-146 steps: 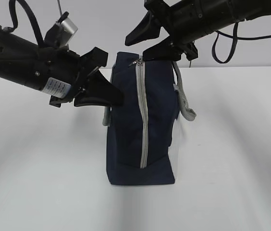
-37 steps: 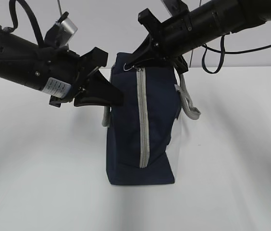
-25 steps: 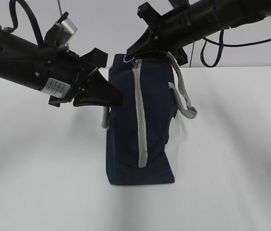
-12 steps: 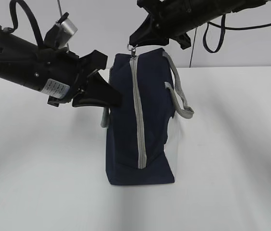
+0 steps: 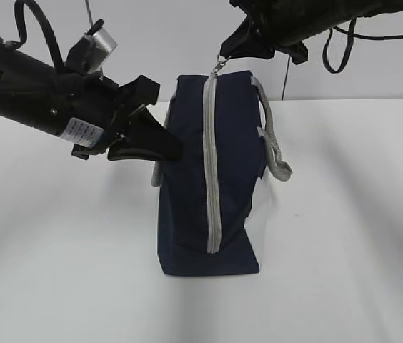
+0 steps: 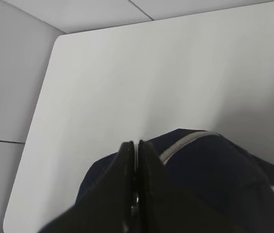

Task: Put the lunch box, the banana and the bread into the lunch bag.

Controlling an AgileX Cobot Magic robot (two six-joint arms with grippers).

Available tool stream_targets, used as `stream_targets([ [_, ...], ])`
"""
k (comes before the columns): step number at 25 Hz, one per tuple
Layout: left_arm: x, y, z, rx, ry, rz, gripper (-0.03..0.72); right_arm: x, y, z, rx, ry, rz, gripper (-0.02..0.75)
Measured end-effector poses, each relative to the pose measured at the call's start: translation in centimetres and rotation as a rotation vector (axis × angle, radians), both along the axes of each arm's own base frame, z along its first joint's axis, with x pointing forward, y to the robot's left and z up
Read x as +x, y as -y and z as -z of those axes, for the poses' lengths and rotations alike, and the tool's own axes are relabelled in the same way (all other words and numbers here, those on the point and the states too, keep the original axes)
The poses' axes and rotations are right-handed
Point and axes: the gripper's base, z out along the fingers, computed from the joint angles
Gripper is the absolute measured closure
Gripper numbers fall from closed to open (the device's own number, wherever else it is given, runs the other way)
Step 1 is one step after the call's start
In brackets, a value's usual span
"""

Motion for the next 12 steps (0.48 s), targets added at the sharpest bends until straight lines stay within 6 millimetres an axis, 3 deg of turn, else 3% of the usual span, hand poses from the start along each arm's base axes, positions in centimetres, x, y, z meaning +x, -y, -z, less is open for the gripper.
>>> stream_targets([
  [12,-0.6,0.1,-0.1,-0.01,-0.035,0.059,0.685,4.2,-0.3,1.9,0.002,0.025,-0.052,0.754],
])
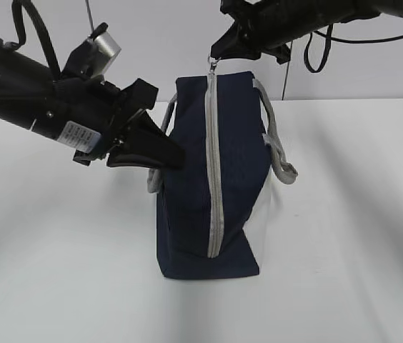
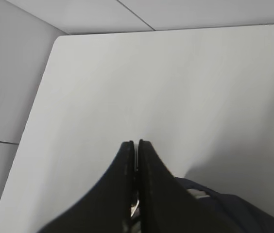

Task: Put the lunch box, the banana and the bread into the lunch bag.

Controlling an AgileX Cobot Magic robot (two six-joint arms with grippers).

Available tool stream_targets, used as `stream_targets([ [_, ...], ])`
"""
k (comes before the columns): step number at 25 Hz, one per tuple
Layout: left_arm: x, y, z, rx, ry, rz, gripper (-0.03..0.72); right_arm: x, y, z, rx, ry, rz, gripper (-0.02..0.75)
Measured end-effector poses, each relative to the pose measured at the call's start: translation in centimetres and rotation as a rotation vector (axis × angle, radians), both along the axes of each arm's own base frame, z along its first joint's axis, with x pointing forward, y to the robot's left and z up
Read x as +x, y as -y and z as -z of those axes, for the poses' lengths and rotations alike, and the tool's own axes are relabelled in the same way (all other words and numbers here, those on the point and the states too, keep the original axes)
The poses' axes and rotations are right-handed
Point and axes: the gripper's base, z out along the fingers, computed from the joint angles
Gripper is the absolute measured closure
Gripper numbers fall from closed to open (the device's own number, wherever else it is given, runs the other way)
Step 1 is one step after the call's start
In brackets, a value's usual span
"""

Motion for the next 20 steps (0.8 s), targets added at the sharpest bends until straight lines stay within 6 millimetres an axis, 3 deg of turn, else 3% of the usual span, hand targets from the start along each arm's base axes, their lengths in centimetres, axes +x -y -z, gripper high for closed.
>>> stream_targets([
  [6,-0.5,-0.3,-0.3,0.033,0.018,0.043,0.685,1.4,0.6,2.7,-0.003,-0.042,0.007,0.754],
  [15,-0.9,-0.4,-0.8,0.037,0.032,0.063,0.674,1.4,1.1,3.5,0.002,-0.074,-0.02,0.754],
  [17,-1.0,-0.3,-1.1,0.029,0.027,0.082,0.61,1.3,1.0,3.6,-0.007,-0.07,-0.046,0.754],
  [20,-1.2,-0.2,-2.1,0.016,0.021,0.115,0.372,1.1,1.0,3.6,-0.017,-0.064,-0.076,0.754],
])
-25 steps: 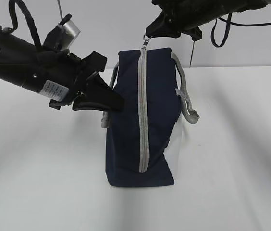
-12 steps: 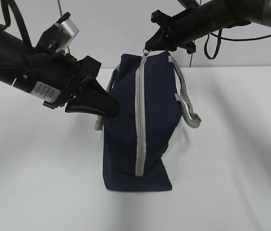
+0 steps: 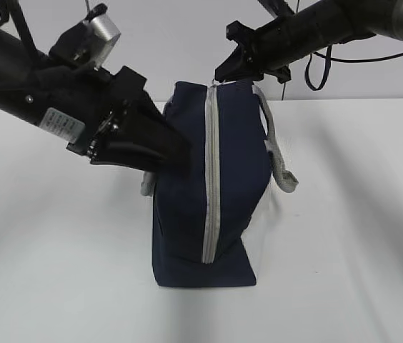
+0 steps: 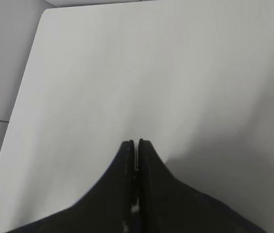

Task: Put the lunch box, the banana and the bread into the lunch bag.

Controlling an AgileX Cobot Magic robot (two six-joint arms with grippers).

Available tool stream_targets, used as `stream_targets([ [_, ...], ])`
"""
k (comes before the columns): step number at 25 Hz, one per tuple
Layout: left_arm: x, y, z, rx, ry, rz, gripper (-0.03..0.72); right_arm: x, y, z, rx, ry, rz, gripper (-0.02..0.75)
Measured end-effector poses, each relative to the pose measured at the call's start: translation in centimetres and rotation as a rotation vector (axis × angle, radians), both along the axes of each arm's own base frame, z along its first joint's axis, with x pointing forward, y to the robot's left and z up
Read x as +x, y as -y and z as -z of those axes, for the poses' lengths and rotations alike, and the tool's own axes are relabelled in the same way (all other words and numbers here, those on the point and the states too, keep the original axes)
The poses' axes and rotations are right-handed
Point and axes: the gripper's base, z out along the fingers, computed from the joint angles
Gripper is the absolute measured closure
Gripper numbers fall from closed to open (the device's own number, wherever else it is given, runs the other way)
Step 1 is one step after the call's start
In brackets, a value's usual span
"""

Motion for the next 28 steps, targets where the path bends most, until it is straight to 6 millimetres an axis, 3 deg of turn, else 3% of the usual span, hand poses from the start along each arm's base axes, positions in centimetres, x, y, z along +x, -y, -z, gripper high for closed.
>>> stream_targets([
  [2,0.0,0.0,-0.7,-0.011,-0.017,0.014,0.22,-0.1,0.0,0.0,-0.004,0.003,-0.011,0.754],
  [4,0.2,-0.2,-1.6,-0.019,-0.047,0.009,0.161,-0.1,0.0,0.0,-0.01,0.013,-0.024,0.754],
  [8,1.7,-1.4,-3.7,-0.015,-0.09,-0.116,0.148,-0.2,0.0,0.1,-0.022,0.026,-0.056,0.754],
  [14,4.7,-3.3,-7.3,0.0,-0.038,-0.364,0.195,-0.2,0.0,0.1,-0.028,0.035,-0.071,0.754],
  [18,7.3,-3.2,-6.3,0.035,-0.083,-0.422,0.237,-0.3,0.0,0.1,-0.029,0.036,-0.075,0.754],
  [23,11.5,-2.2,-2.2,0.073,-0.157,-0.429,0.259,-0.3,0.0,0.1,-0.029,0.036,-0.077,0.754],
  [28,15.2,-1.3,-0.6,0.059,-0.165,-0.452,0.261,-0.3,-0.1,0.1,-0.029,0.037,-0.083,0.754],
])
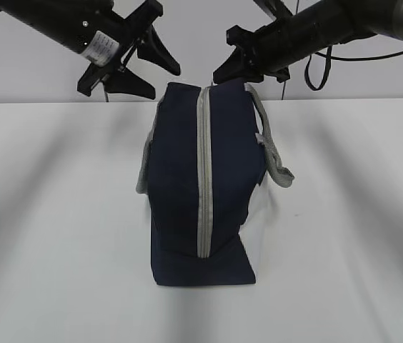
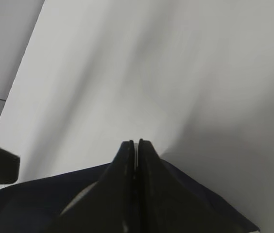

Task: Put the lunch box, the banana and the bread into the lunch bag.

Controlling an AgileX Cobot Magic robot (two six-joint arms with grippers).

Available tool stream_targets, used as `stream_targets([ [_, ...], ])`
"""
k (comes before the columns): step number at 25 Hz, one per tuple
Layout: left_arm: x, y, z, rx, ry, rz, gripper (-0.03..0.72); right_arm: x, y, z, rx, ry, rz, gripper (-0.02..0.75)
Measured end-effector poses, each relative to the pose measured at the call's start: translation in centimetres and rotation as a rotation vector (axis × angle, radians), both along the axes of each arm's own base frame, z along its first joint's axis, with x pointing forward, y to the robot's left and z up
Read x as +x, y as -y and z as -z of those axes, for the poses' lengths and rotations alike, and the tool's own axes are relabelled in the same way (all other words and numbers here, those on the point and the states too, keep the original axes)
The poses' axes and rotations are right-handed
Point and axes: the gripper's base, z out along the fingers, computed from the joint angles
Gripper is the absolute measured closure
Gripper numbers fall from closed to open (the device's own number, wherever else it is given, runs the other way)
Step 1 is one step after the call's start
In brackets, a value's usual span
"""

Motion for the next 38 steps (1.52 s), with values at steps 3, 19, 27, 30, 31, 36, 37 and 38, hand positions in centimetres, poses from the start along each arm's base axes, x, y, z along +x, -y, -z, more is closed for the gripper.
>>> stream_targets([
  [3,1.6,0.6,0.2,-0.035,0.0,-0.012,0.265,0.0,0.0,0.0,0.0,0.002,-0.001,0.754],
  [19,2.9,1.6,2.4,-0.075,-0.102,0.021,0.373,0.0,0.0,0.0,-0.029,0.067,-0.053,0.754],
  [27,2.6,2.4,2.5,-0.067,-0.098,0.044,0.656,-0.2,-0.4,-0.4,-0.034,0.204,-0.18,0.754],
  [30,2.6,2.4,2.5,-0.066,-0.097,0.049,0.678,-0.4,-0.5,-0.5,-0.055,0.282,-0.26,0.754],
  [31,2.6,2.4,2.5,-0.066,-0.097,0.05,0.68,-0.4,-0.6,-0.4,-0.062,0.311,-0.286,0.754],
  [36,2.4,2.5,2.4,-0.066,-0.087,0.076,0.682,-0.3,-0.6,-0.1,-0.016,0.431,-0.376,0.754],
  [37,2.4,2.5,2.4,-0.066,-0.089,0.078,0.682,-0.1,-0.4,0.3,-0.001,0.437,-0.379,0.754],
  [38,2.4,2.5,2.4,-0.067,-0.091,0.079,0.682,0.1,-0.3,0.8,0.011,0.443,-0.379,0.754],
])
